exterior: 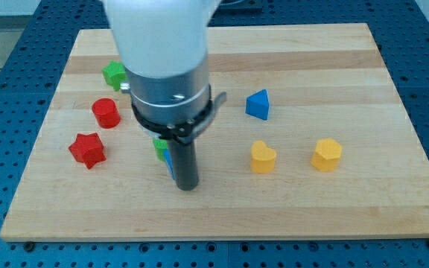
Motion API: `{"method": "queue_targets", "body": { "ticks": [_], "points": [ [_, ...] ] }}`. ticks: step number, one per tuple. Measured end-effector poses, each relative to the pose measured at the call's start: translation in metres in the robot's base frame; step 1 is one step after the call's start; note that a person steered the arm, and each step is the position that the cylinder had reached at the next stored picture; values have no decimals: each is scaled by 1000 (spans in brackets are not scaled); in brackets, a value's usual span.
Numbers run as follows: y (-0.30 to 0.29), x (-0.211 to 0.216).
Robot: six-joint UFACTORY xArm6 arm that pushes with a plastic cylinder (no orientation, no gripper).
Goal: Push the green circle to the top right of the green star
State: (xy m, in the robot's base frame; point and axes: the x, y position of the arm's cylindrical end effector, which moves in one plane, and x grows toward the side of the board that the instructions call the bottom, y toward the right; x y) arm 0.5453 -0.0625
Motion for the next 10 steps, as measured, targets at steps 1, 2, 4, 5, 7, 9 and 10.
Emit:
{"method": "queue_targets", "body": {
  "ticks": [1, 2, 4, 5, 7, 9, 10],
  "points": [
    [-8, 2],
    [-25, 31],
    [-49, -8],
    [-47, -27],
    [-37, -72],
    [-11, -108],
    [-8, -132]
  ]
}}
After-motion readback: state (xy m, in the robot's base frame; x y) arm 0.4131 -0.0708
